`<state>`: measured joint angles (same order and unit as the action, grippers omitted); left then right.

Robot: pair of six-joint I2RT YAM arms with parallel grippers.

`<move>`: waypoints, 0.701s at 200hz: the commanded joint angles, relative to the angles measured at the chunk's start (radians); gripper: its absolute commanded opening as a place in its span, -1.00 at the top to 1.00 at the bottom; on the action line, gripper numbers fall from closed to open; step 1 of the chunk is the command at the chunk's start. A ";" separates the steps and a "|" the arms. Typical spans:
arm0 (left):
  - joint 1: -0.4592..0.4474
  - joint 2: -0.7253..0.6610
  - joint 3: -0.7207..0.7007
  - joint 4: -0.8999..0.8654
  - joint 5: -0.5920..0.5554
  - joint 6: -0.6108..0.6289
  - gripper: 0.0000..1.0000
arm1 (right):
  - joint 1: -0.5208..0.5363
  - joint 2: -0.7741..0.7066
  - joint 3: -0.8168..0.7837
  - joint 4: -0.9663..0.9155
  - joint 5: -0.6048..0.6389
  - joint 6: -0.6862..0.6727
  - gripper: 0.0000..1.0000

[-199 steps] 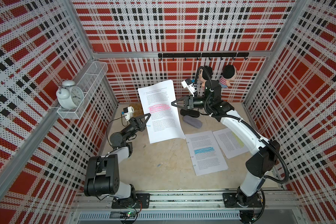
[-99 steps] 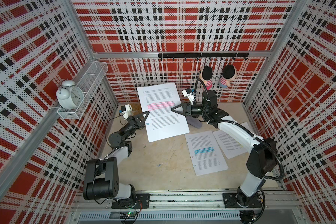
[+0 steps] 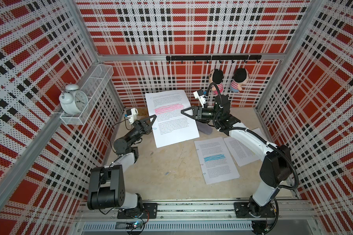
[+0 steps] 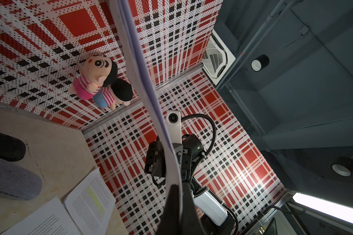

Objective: Unclip the paperclips from the documents
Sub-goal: Adjust the document, then remove the paper clip from the document.

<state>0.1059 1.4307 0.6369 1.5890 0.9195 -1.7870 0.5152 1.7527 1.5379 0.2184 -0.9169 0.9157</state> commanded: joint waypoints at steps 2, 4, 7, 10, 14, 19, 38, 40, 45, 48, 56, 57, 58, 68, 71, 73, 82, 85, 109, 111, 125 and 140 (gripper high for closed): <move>-0.002 -0.010 -0.002 0.181 0.014 0.006 1.00 | -0.010 -0.053 0.005 0.019 0.019 -0.004 1.00; -0.003 -0.009 -0.003 0.181 0.016 0.006 0.96 | -0.011 -0.054 0.005 0.018 0.020 -0.005 1.00; -0.003 -0.009 -0.003 0.181 0.016 0.004 0.88 | -0.013 -0.056 0.005 0.017 0.022 -0.006 1.00; -0.005 -0.009 -0.005 0.181 0.016 0.003 0.79 | -0.013 -0.057 0.004 0.018 0.024 -0.005 1.00; -0.006 -0.009 -0.007 0.181 0.018 0.002 0.70 | -0.015 -0.060 0.003 0.018 0.026 -0.006 1.00; -0.007 -0.009 -0.010 0.182 0.019 0.000 0.60 | -0.019 -0.063 0.002 0.015 0.030 -0.005 1.00; -0.008 -0.016 -0.022 0.183 0.024 -0.002 0.25 | -0.033 -0.078 -0.006 0.020 0.045 -0.004 1.00; -0.007 -0.016 -0.024 0.183 0.025 -0.002 0.23 | -0.034 -0.079 -0.007 0.020 0.045 -0.004 1.00; -0.008 -0.018 -0.028 0.182 0.026 -0.004 0.15 | -0.039 -0.083 -0.010 0.026 0.047 -0.002 1.00; -0.008 -0.019 -0.029 0.182 0.028 -0.003 0.12 | -0.042 -0.084 -0.012 0.030 0.047 0.000 1.00; -0.009 -0.021 -0.032 0.183 0.032 -0.007 0.05 | -0.048 -0.089 -0.014 0.036 0.047 0.005 1.00; -0.009 -0.022 -0.032 0.183 0.033 -0.006 0.04 | -0.049 -0.090 -0.013 0.038 0.047 0.006 1.00; -0.009 -0.022 -0.034 0.183 0.033 -0.007 0.03 | -0.050 -0.090 -0.013 0.039 0.046 0.006 1.00; -0.013 -0.023 -0.034 0.182 0.039 -0.010 0.02 | -0.057 -0.095 -0.013 0.046 0.047 0.011 1.00; -0.015 -0.022 -0.034 0.181 0.042 -0.011 0.02 | -0.058 -0.096 -0.012 0.047 0.046 0.012 1.00; -0.016 -0.022 -0.034 0.182 0.043 -0.011 0.02 | -0.058 -0.096 -0.011 0.047 0.046 0.011 1.00; -0.023 -0.021 -0.032 0.182 0.048 -0.013 0.03 | -0.062 -0.095 -0.004 0.045 0.042 0.012 1.00; -0.023 -0.021 -0.031 0.182 0.050 -0.014 0.04 | -0.062 -0.094 -0.001 0.044 0.041 0.011 1.00; -0.045 -0.015 -0.020 0.181 0.062 -0.018 0.07 | -0.064 -0.085 0.014 0.040 0.032 0.011 1.00; -0.047 -0.014 -0.019 0.181 0.063 -0.019 0.07 | -0.063 -0.085 0.015 0.039 0.031 0.011 1.00; -0.057 -0.007 -0.017 0.181 0.068 -0.023 0.07 | -0.063 -0.082 0.019 0.041 0.027 0.012 1.00; -0.062 0.003 -0.018 0.181 0.074 -0.028 0.06 | -0.062 -0.083 0.022 0.042 0.021 0.014 1.00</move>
<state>0.0570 1.4296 0.6102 1.5890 0.9646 -1.8065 0.4541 1.6901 1.5345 0.2302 -0.8886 0.9180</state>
